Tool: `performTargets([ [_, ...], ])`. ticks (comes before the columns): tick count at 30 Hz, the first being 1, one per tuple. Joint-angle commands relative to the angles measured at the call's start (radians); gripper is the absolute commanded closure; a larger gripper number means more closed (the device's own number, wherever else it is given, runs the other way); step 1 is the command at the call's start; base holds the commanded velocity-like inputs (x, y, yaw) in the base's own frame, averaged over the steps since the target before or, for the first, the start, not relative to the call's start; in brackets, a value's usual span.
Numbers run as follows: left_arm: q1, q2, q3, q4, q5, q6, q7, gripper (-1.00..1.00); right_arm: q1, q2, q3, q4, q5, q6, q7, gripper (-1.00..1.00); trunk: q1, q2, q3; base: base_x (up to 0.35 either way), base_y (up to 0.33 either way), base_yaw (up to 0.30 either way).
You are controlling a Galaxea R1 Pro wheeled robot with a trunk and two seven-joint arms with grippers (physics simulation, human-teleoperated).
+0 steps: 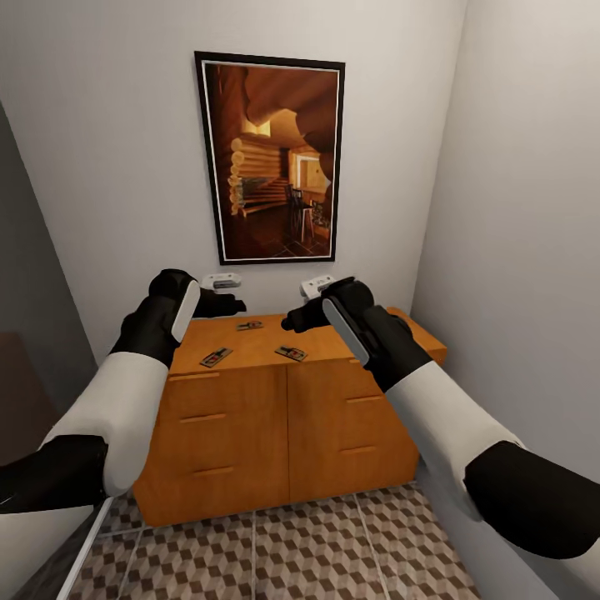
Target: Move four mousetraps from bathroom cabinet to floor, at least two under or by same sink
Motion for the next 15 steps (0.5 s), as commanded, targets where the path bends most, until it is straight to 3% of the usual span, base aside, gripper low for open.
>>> performTargets([
  [1,-0.001,0.000,0.001,-0.001,0.006,0.004,0.002,-1.00,-0.001,0.000,0.001,0.010,-0.003,0.004,-0.001,-1.00,0.000,-0.001,-0.001,0.000,0.000,0.000],
  [11,-0.001,0.000,0.000,0.001,0.006,0.004,0.002,-1.00,-0.001,-0.002,0.000,0.071,-0.049,0.004,0.001,-1.00,0.000,-0.001,-0.001,0.000,0.000,0.000],
  [15,-0.001,-0.001,-0.001,0.001,0.005,0.004,0.002,-1.00,-0.001,-0.017,-0.001,0.070,-0.084,0.004,0.001,-1.00,0.000,-0.001,-0.001,0.049,0.000,0.000],
])
